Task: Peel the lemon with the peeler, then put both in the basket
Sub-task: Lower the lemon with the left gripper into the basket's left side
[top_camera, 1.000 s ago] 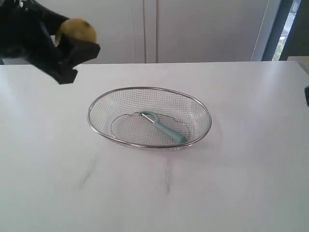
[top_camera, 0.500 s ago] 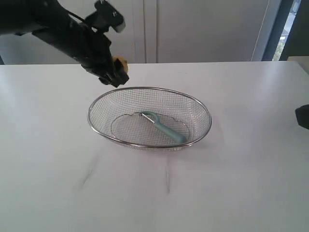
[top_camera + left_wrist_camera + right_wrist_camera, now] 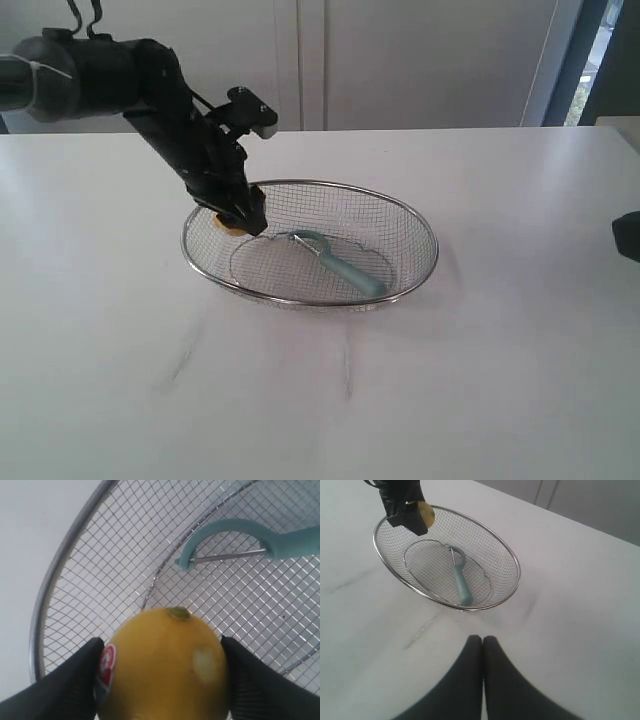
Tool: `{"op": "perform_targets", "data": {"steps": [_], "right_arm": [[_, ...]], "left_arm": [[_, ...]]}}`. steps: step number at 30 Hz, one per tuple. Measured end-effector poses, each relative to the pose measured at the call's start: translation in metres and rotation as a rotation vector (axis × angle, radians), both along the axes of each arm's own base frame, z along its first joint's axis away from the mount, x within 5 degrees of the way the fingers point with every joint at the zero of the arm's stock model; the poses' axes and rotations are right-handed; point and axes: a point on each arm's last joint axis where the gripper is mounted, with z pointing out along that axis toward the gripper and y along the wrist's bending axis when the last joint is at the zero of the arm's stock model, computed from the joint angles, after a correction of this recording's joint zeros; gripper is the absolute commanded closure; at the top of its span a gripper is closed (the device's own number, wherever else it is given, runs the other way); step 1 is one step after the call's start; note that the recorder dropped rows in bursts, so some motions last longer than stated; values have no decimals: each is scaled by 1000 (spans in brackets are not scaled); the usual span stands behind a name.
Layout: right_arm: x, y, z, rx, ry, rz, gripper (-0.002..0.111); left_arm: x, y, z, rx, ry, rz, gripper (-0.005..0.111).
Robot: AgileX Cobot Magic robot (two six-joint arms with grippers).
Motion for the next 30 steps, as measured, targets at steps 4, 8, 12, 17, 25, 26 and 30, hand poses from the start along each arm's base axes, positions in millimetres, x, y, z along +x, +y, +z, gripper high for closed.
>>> {"op": "perform_targets", "data": {"steps": [4, 8, 12, 17, 25, 26, 30], "right_arm": [[0, 0, 0, 0, 0, 0, 108], [0, 0, 0, 0, 0, 0, 108], [0, 0, 0, 0, 0, 0, 108], [0, 0, 0, 0, 0, -1, 108], [0, 0, 0, 1, -2, -1, 108], [0, 0, 0, 1, -2, -1, 108], [0, 0, 0, 4, 0, -3, 108]], "left_arm": [[2, -2, -12, 3, 21, 4, 107], [3, -3, -16, -11, 35, 11, 107], [4, -4, -21, -9, 46, 13, 105], [4, -4, -29, 1, 68, 12, 87], [4, -4, -33, 3, 77, 12, 68], [4, -4, -33, 3, 77, 12, 65], [4, -4, -33, 3, 77, 12, 41]]}}
